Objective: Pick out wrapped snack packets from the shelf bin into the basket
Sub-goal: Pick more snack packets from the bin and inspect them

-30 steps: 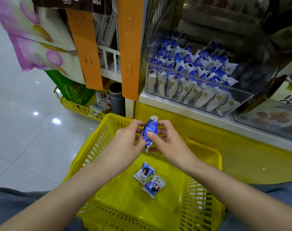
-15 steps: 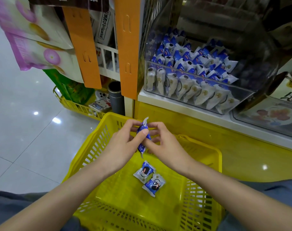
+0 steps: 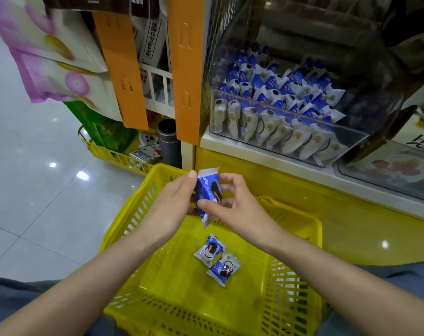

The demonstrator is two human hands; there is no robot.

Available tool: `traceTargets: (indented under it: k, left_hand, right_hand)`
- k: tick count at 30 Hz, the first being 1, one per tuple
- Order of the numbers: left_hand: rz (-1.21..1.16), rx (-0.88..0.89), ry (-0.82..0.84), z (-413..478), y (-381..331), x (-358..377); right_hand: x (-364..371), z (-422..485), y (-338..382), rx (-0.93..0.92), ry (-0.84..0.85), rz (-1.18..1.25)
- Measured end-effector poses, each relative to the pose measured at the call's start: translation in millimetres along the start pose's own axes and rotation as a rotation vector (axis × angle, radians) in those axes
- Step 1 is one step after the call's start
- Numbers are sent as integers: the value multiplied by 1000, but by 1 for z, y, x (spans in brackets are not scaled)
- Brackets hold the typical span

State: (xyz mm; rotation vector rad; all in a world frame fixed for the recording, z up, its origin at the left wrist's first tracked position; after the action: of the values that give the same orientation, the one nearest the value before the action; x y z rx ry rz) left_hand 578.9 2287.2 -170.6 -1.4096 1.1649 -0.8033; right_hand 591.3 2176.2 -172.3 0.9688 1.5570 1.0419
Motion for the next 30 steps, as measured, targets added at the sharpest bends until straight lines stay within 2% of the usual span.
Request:
traceTargets:
  k: [2,5,9,13,17,19,21,25,27,30]
  left_hand:
    - [-72,-41,40,-3,-2,4]
    - [-25,27,51,-3,-6,4]
    - [-37,48,-32,1,-9,-4]
    - [-119,-15,-128,7,-6,-15]
    - [-159,-8,-134,12,-16,-15]
    - [-81,102,-136,15,-35,-14]
    - [54,292,-145,18,-62,-11]
    - [130,646,-194,11,-128,-2]
    - [187,788,-192,10,-156,7]
    - [417,947,-170,17,-179,28]
  right_hand:
    - [-6,-1,6,-83,-51,-103]
    - [-8,-4,11,-156,-79,-210]
    - [-3,-5,10,-109,-15,-121]
    - [-2,-3,15,-89,33,-39]
    - [-16,1,30,-164,-38,-104]
    - [-25,2,40,-213,-85,-141]
    - [-35,2,53,-254,-102,-127]
    - [-64,6,86,-250,-111,80]
    - [-92,15,105,-279,-213,108]
    - [-142,42,128,-344,-453,57]
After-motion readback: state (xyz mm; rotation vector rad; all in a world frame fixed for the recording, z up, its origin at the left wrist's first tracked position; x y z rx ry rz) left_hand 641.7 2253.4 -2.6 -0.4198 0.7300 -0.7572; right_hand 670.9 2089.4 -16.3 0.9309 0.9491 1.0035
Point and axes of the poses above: each hand's wrist, its own z-axis towards the middle knuckle, its own x-axis out of the palm, y = z × x, the point moved 9 cm from there along z, towards the middle knuckle, and after that the axes turned 14 degrees about -y, right-handed, at the moved point
